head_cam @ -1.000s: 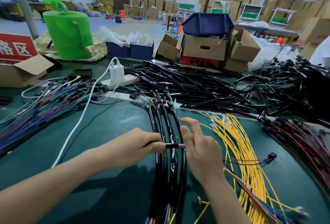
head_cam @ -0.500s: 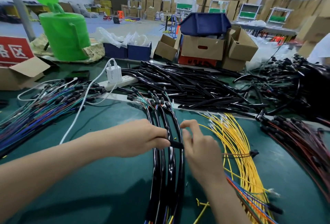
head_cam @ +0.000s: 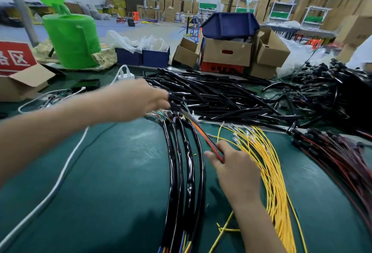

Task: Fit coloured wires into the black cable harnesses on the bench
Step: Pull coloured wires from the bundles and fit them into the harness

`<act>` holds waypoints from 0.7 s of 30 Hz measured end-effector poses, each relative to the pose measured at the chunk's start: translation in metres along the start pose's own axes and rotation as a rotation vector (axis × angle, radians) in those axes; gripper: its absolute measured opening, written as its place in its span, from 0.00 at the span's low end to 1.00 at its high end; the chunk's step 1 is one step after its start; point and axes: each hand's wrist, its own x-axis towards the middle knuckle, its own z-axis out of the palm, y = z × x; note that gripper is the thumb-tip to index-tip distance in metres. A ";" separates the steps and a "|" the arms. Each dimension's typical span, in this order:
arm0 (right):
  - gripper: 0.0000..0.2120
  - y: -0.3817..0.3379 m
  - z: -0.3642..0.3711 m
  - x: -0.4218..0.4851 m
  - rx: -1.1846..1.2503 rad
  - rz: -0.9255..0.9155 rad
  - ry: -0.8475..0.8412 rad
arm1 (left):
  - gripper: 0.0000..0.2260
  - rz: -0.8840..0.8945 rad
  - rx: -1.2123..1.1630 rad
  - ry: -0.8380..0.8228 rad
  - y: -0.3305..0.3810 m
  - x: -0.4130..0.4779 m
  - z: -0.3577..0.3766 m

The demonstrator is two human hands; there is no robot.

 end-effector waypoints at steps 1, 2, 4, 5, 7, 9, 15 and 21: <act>0.15 0.001 0.000 0.000 0.011 0.004 0.056 | 0.16 -0.002 -0.032 0.038 -0.013 -0.003 -0.008; 0.15 0.000 0.000 0.000 0.028 -0.008 0.107 | 0.16 0.010 -0.084 0.056 -0.022 -0.006 -0.013; 0.19 -0.002 0.000 0.000 0.072 -0.045 0.139 | 0.14 0.062 -0.162 0.055 -0.026 -0.013 -0.017; 0.22 -0.004 0.000 -0.001 0.086 -0.048 0.121 | 0.12 0.086 -0.176 0.049 -0.025 -0.017 -0.016; 0.25 -0.003 0.000 -0.002 0.076 -0.040 0.081 | 0.12 0.116 -0.204 0.059 -0.022 -0.022 -0.011; 0.27 -0.002 -0.001 -0.001 0.050 -0.041 0.049 | 0.12 0.110 -0.234 0.053 -0.021 -0.023 -0.011; 0.26 -0.010 0.001 -0.002 0.074 -0.167 0.017 | 0.20 0.173 -0.169 -0.099 -0.003 -0.020 -0.008; 0.23 -0.017 -0.002 -0.007 0.082 -0.294 0.161 | 0.12 0.254 -0.129 -0.261 0.043 -0.014 0.014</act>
